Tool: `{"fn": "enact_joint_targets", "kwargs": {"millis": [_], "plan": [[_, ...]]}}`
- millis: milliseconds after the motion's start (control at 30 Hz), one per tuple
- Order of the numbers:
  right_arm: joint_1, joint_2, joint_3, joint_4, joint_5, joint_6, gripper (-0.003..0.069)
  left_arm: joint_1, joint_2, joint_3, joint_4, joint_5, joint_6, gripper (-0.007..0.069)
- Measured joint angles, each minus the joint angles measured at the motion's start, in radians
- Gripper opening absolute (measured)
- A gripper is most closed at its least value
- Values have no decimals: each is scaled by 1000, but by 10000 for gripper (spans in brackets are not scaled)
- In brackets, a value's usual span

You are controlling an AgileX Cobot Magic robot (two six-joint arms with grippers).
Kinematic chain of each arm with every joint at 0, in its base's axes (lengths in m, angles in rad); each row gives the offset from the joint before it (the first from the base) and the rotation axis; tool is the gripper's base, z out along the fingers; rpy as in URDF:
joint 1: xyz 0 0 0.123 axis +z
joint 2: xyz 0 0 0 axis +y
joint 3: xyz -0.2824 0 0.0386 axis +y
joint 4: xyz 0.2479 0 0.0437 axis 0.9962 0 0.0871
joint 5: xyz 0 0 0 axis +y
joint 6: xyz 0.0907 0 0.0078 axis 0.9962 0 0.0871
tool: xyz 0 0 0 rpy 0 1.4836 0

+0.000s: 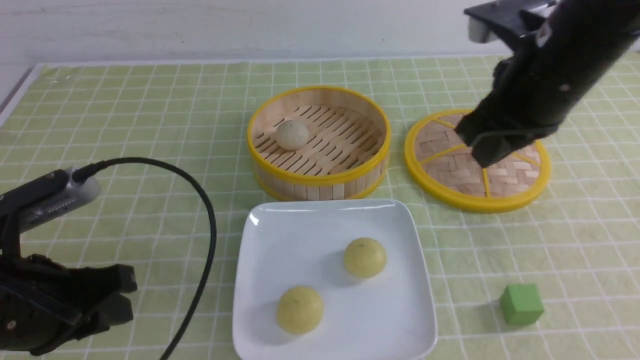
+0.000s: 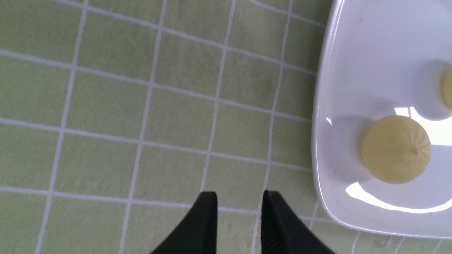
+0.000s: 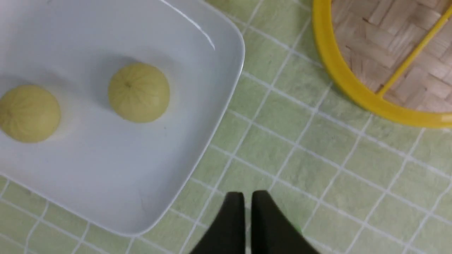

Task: Put the steamed buns into the plate on the green tablecloth.
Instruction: 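Reach into the bamboo steamer and grasp a bun with the left gripper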

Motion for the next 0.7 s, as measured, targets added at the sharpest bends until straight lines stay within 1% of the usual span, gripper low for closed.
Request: {"fn": "enact_joint_targets", "kwargs": {"millis": [33,100,133,167,200,267,333,367,400,433,500,533,567,600,633,667,700], "plan": [[0,-46,43,0,1,3,-8,0,9,-1,1,-2,2,162],[0,-128,132,0,7,6,-15,0,35,-16,2,8,16,94],[0,-138,142,0,8,6,-15,0,39,-20,2,13,18,88],[0,-202,218,-2,9,7,-15,0,73,-54,4,40,36,41],[0,-258,296,-5,-2,7,-15,0,103,-91,5,65,52,13],[0,-333,385,-11,-40,9,-15,0,149,-151,4,100,72,1],[0,-436,505,-19,-122,14,-15,-24,224,-247,-4,140,98,2],[0,-454,516,-19,-129,15,-15,-28,239,-266,-4,142,103,2],[0,-491,568,-19,-159,17,-15,-45,270,-304,-4,150,103,2],[0,-567,659,-19,-228,24,-14,-96,345,-394,-5,162,113,2],[0,-613,705,-19,-259,25,-13,-136,391,-448,-3,166,115,2],[0,-667,778,-19,-303,28,-13,-187,469,-539,4,170,113,2],[0,-690,805,-19,-325,28,-13,-213,521,-601,8,175,103,3],[0,-701,812,-19,-330,28,-12,-213,531,-614,8,175,103,3],[0,-744,865,-19,-365,28,-11,-252,630,-734,20,189,57,17],[0,-759,876,-19,-378,28,-11,-259,675,-792,25,196,35,24],[0,-762,883,-19,-381,28,-11,-263,686,-806,28,201,30,31]]}}
